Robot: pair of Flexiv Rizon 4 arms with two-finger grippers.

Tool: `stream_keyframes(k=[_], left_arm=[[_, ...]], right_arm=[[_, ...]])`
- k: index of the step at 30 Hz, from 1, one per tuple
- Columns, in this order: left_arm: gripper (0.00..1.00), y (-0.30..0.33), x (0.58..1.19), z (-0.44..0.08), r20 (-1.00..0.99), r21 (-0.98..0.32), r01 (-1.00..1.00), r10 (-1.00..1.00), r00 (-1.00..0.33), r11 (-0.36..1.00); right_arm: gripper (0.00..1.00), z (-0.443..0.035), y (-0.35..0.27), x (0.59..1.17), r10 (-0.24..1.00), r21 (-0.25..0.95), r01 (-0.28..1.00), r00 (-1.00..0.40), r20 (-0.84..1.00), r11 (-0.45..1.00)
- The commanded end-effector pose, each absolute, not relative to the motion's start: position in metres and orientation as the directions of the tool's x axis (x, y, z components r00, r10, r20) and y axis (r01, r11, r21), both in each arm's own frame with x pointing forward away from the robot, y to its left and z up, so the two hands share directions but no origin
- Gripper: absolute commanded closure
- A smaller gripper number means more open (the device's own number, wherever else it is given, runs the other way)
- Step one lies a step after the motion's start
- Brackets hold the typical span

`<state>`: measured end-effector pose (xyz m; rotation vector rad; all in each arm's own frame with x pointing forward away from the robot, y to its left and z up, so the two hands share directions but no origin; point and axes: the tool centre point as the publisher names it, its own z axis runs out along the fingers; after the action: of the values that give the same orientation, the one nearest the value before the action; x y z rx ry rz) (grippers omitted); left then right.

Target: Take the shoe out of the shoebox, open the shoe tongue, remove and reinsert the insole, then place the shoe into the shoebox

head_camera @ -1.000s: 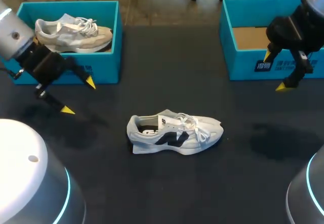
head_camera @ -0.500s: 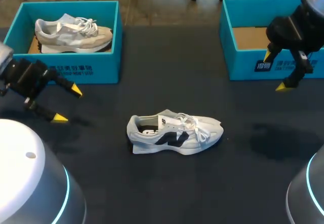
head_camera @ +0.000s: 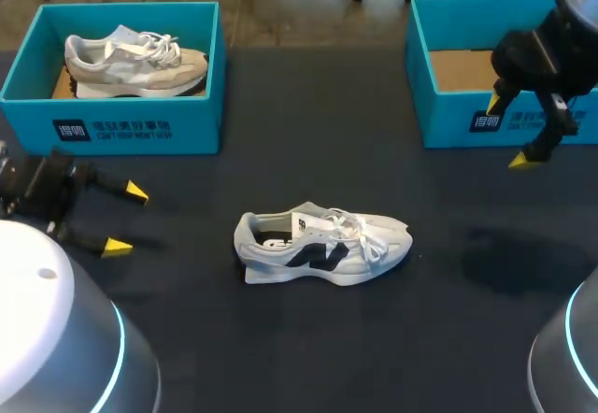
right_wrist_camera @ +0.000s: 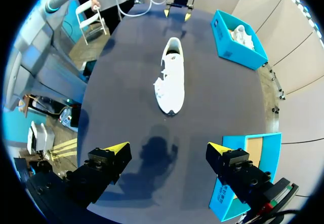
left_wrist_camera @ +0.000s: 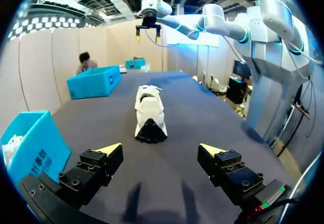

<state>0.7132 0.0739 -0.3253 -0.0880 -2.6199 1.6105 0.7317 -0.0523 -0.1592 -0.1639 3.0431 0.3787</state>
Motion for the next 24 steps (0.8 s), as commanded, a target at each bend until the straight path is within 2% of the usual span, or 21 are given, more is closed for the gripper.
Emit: stream_keyframes(k=[1,8,24], left_arm=[[0.0,0.073,0.713,-0.346,0.03,-0.92,0.007,0.087,-0.996,0.391],[0.0,0.07,0.72,-0.372,0.025,-0.957,0.005,0.101,-0.995,0.289],[0.0,0.066,0.729,-0.39,0.058,-0.974,-0.042,0.068,-0.996,0.222]], right_arm=[[0.0,-0.16,-0.051,0.733,-0.098,0.238,-0.114,-0.992,-0.081,0.964],[0.0,-0.16,-0.051,0.733,-0.098,0.238,-0.114,-0.992,-0.081,0.964],[0.0,-0.16,-0.051,0.733,-0.098,0.238,-0.114,-0.992,-0.081,0.964]])
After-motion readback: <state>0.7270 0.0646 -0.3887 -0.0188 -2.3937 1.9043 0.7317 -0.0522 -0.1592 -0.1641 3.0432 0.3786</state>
